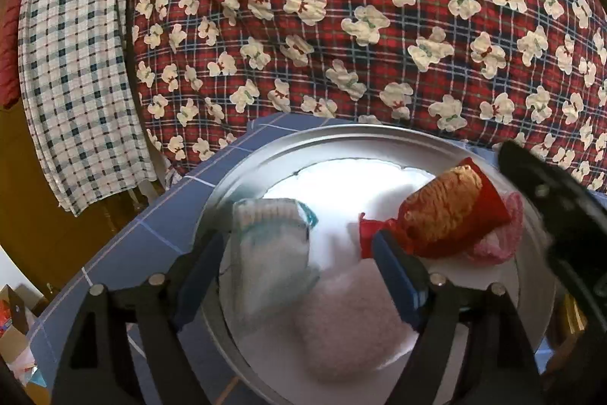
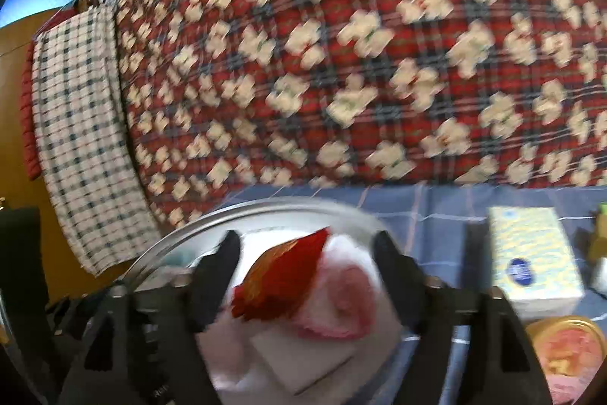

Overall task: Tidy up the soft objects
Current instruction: 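Open both tools to drop the swab pack and red pouch into the tin, then move both tools back toward the white roll and clear packet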

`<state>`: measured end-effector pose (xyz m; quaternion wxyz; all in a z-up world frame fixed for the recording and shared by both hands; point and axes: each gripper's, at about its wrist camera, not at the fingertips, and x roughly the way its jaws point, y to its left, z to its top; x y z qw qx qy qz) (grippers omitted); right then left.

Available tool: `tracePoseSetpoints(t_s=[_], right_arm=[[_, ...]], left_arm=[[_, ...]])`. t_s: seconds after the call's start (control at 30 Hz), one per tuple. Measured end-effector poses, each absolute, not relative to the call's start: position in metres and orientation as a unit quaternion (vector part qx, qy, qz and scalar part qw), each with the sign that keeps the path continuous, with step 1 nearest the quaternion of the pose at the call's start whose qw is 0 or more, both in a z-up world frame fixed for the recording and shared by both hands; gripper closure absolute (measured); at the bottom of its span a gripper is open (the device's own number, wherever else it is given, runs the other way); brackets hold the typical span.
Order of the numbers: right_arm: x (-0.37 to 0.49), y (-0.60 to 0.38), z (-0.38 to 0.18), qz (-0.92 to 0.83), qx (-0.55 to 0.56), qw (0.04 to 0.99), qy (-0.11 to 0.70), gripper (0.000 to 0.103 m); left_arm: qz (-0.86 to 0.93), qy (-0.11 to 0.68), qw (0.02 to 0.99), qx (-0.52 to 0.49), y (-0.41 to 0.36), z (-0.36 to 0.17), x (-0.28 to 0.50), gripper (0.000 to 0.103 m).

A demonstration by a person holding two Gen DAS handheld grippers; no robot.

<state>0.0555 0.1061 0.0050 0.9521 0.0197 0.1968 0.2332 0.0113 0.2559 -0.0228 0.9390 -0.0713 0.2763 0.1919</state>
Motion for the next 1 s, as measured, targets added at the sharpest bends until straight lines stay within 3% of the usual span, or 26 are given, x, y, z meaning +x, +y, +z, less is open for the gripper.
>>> tracePoseSetpoints(t_s=[0.17, 0.43, 0.7, 1.0], right_arm=[[0.042, 0.091, 0.010, 0.189, 0.028, 0.969, 0.155, 0.021], [0.039, 0.077, 0.012, 0.176, 0.039, 0.971, 0.156, 0.021], [0.019, 0.084, 0.012, 0.165, -0.022, 0.981, 0.103, 0.021], [0.012, 0.059, 0.013, 0.138, -0.011, 0.985, 0.105, 0.021]], left_arm=[[0.215, 0.259, 0.939, -0.071, 0.255, -0.019, 0.005, 0.014], [0.234, 0.238, 0.940, -0.074, 0.253, -0.015, -0.003, 0.010], [0.255, 0.198, 0.944, -0.073, 0.245, -0.009, -0.020, 0.000], [0.250, 0.219, 0.940, -0.077, 0.232, -0.011, -0.018, 0.000]])
